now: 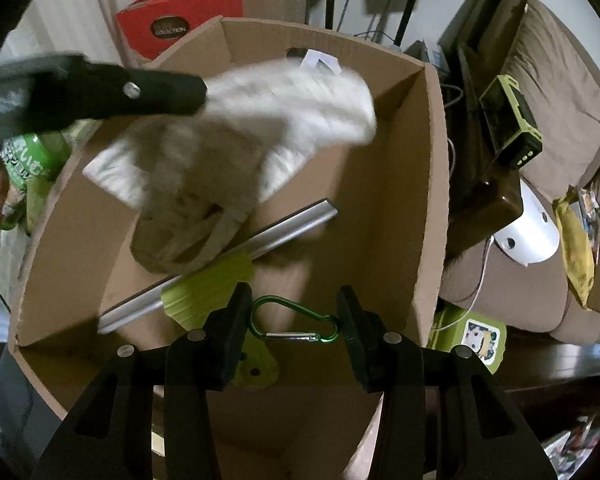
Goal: Organize objects
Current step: 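Carry the tote bag with the left tool into the box while the right tool carries the clip there, then open both tools, dropping the tote bag and clip into the box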
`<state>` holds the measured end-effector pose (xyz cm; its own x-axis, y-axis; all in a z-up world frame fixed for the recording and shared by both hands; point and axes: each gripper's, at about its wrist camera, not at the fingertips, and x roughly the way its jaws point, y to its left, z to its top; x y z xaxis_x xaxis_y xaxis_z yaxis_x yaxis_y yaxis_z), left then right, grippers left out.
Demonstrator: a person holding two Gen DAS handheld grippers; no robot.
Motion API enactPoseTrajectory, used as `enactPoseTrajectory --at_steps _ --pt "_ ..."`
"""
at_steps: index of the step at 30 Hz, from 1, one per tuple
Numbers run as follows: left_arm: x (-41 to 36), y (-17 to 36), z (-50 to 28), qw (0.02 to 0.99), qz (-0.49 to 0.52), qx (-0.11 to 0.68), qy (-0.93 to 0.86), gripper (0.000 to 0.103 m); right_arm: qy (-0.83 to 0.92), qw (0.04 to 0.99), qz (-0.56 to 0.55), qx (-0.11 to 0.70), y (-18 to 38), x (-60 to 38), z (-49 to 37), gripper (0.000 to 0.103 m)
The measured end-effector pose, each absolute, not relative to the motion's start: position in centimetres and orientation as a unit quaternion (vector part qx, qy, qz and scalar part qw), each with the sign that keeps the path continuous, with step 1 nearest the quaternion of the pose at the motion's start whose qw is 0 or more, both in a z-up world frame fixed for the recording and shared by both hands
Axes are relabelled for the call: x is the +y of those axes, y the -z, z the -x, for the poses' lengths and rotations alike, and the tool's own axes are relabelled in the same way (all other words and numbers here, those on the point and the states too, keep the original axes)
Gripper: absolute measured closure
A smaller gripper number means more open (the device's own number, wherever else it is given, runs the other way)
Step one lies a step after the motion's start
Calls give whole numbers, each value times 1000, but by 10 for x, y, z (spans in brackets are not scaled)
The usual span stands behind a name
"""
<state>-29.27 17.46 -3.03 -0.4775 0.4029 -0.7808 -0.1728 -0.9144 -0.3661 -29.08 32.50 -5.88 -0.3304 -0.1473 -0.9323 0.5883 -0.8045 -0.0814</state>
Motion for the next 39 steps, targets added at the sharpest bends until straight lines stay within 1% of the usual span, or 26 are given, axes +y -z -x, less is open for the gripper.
enactPoseTrajectory --at_steps 2,3,6,11,12,16,17,18,20,21,23,26,30,33,34,37,39 --pt "170 27 292 170 482 -125 -850 43 789 231 -529 211 60 324 291 58" --pt "168 25 291 169 480 -125 -852 40 790 229 -527 214 60 323 291 58" --pt "162 16 285 163 468 -117 -861 36 793 224 -522 218 59 323 291 58" --pt "152 7 275 156 463 -107 -866 31 797 220 -520 216 59 325 292 52" --pt "151 5 273 155 460 -104 -868 29 798 219 -519 217 58 325 292 51" --pt "145 -4 261 154 453 -95 -873 28 802 223 -514 205 51 326 290 51" --pt "143 -6 257 155 451 -95 -874 27 804 224 -512 202 49 326 289 50" --pt "140 -8 254 155 449 -93 -875 23 807 225 -508 198 45 326 288 49" --pt "137 -12 247 147 442 -86 -881 18 812 226 -502 193 39 323 284 42" --pt "135 -15 243 141 438 -80 -884 17 815 227 -498 190 36 322 283 40" --pt "131 -17 240 128 439 -73 -886 17 821 227 -491 185 30 319 281 33" --pt "121 -19 235 113 441 -78 -887 16 825 230 -485 178 23 315 278 29" --pt "103 -21 226 93 435 -83 -892 9 831 235 -474 172 13 307 268 25" --pt "90 -20 220 85 438 -89 -891 5 841 239 -462 151 2 304 261 20" --pt "86 -20 218 84 440 -91 -890 5 844 237 -460 144 -2 302 259 18" --pt "77 -19 211 72 439 -88 -891 3 850 236 -451 134 -11 298 254 16" --pt "72 -20 206 62 436 -83 -894 2 856 232 -442 135 -17 293 249 12"
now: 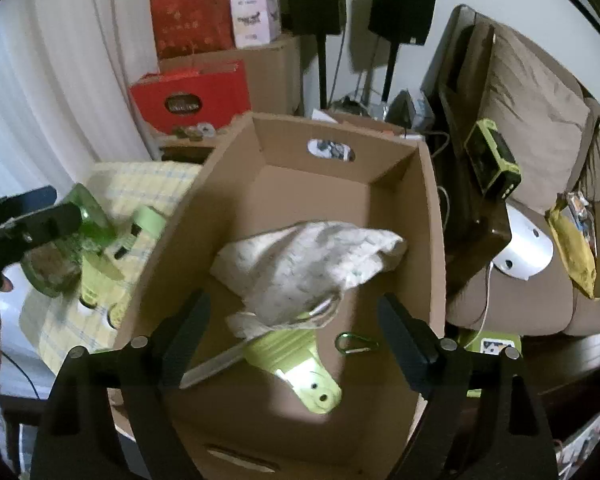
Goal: Organize objects
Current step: 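Open both tools, dropping the tote bag and clip into the box, then move the left tool back toward the shuttlecocks on the table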
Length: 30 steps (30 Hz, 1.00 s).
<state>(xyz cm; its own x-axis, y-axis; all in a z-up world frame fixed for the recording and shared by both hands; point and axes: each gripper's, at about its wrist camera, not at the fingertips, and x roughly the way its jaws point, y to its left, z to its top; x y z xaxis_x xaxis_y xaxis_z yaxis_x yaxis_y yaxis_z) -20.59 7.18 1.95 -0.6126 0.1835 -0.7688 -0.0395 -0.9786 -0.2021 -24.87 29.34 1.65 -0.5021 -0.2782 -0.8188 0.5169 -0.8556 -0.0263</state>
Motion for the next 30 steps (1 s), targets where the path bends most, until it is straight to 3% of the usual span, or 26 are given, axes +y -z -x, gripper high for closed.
enactPoseTrajectory --at_steps 4,21,30 --pt "61 -19 193 47 431 -77 -898 0 859 239 -433 134 -22 286 242 0" --pt "23 -26 137 14 411 -52 -910 0 867 253 -399 158 -33 246 199 0" --pt "14 -8 99 47 417 -59 -906 0 864 273 -395 151 -28 240 170 0"
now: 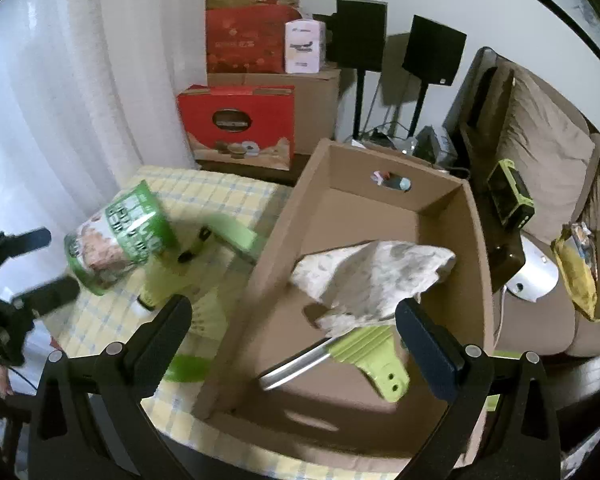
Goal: Organize objects
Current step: 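Move the left tool back toward the shuttlecocks on the table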
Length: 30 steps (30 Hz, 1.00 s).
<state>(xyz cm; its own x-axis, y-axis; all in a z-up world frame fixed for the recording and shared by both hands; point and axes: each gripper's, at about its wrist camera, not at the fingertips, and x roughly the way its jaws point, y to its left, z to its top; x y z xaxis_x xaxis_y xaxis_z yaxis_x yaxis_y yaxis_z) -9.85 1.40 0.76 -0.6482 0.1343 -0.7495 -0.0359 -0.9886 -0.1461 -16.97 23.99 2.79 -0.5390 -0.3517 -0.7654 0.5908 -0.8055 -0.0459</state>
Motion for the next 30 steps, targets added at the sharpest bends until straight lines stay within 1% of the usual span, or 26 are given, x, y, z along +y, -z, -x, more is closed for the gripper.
enactPoseTrajectory --at_steps 8,13,21,30 --pt "30 18 72 80 422 -33 -902 0 859 290 -397 144 -21 241 147 0" --pt "44 41 64 102 430 -1 -897 0 857 293 -402 133 -18 248 142 0" --pt "58 74 70 120 441 22 -889 0 856 288 -413 116 -10 262 141 1" --pt "67 94 81 145 461 32 -875 2 857 288 -417 90 -6 271 138 1"
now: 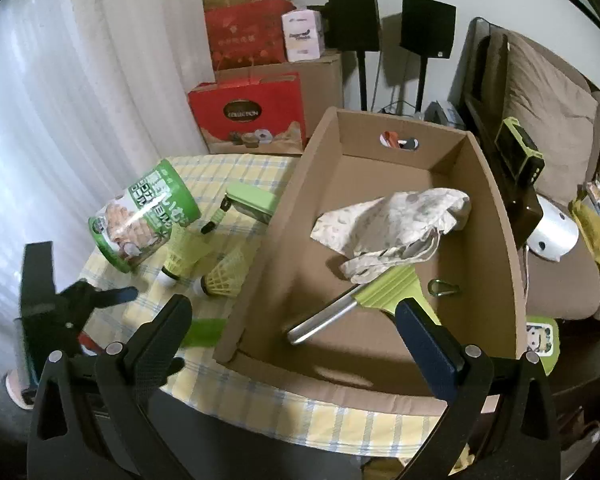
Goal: Organize objects
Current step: 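Move the left tool back toward the shuttlecocks on the table, then grasp the green leaf-shaped item on the table with the left tool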
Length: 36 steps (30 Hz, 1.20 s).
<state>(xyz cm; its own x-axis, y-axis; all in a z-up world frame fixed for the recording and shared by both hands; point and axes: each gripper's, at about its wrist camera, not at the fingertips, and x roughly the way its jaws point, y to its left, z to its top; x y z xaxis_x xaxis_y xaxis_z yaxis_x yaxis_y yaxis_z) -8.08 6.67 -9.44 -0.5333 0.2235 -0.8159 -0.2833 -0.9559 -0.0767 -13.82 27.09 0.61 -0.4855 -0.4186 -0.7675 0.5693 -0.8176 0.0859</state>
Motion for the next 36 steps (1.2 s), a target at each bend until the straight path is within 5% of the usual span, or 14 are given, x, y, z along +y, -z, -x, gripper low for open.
enactPoseTrajectory --at_steps 20,25,27,36 --pt "88 123 98 209 493 115 -836 28 856 296 -418 68 -8 277 133 1" --pt "88 122 100 228 490 109 -834 49 854 294 -425 66 -2 278 136 1" --pt "89 121 98 232 489 111 -833 69 853 293 -427 63 0 278 137 1" --pt "69 115 97 231 493 41 -838 85 851 293 -430 65 3 275 138 1"
